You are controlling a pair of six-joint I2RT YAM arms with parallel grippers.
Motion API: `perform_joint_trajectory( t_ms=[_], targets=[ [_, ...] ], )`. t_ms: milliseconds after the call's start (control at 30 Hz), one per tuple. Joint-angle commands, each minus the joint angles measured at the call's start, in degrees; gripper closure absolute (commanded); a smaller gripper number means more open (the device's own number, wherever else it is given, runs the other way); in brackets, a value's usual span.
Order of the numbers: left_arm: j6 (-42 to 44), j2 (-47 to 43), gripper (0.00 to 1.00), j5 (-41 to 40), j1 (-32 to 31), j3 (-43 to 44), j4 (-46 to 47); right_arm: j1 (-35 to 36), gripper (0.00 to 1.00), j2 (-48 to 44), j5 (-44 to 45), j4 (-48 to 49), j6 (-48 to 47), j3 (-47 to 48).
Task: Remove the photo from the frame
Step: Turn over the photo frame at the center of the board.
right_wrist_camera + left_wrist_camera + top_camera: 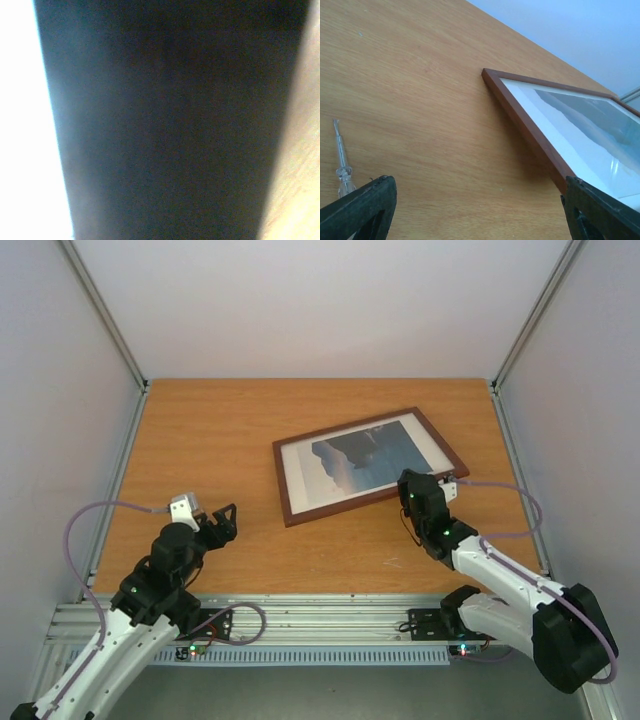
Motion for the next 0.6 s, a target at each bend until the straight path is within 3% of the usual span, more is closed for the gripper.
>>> perform_joint_trajectory(
  t_ms=[0, 333, 567],
  targets=[
    [-0.83, 1.51, 0.09, 1.03, 0.22, -0.55, 3.76, -4.23, 0.99, -2.17, 4.44, -10.83, -3.27, -5.22],
    [-1.97, 2.82, 0.09, 2.86, 0.2, -0.37, 4.52, -9.09, 0.98, -10.1, 5.12, -20.79, -1.28, -9.68],
    [-3.03, 4.98, 0.09, 5.02, 0.2, 0.25, 5.08, -10.77, 0.78, -11.45, 4.59, -26.81, -0.85, -10.29]
  ],
)
